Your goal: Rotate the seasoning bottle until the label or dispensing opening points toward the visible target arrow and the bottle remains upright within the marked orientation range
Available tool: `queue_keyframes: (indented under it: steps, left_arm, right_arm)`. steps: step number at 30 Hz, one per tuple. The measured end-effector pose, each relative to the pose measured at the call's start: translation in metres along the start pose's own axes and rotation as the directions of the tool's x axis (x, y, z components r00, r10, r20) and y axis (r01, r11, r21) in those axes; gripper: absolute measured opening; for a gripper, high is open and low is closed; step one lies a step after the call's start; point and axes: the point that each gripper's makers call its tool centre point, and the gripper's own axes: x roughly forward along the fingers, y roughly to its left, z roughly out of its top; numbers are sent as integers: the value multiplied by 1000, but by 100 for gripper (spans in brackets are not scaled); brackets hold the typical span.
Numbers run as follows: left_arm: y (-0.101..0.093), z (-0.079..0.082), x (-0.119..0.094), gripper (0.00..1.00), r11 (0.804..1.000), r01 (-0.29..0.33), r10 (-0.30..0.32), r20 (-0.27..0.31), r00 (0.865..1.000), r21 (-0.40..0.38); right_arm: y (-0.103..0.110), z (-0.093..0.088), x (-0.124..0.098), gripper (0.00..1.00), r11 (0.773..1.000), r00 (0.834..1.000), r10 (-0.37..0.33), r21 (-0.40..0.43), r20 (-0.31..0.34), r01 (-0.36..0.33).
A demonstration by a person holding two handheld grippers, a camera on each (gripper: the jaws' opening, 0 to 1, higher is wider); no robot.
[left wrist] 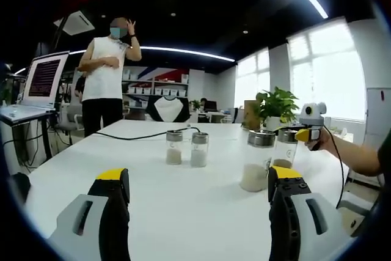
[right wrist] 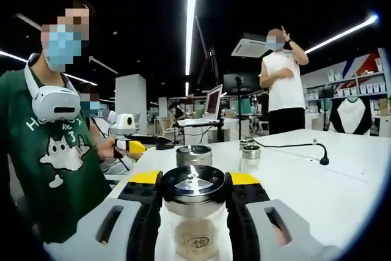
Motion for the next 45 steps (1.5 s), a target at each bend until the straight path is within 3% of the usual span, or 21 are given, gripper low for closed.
queue_keyframes:
  steps: [17,24,38,45]
  left_arm:
    - [-2,0,-1,99,1000,1,-1,1,1000,4]
    - [-2,0,-1,99,1000,4,-4,-1,1000,3]
    - [-1,-2,0,99,1000,4,-4,-8,1000,1]
    - [-1,-3,1,99,1000,4,-4,-9,1000,0]
  right_arm:
    - [11,-2,8,39,998,998,-66,-3,-23,66]
    - [6,-2,5,39,993,993,-116,8,-22,116]
    - [8,-3,11,39,973,973,-231,13,-20,231]
    - [-2,-2,6,39,957,957,-288,15,-20,288]
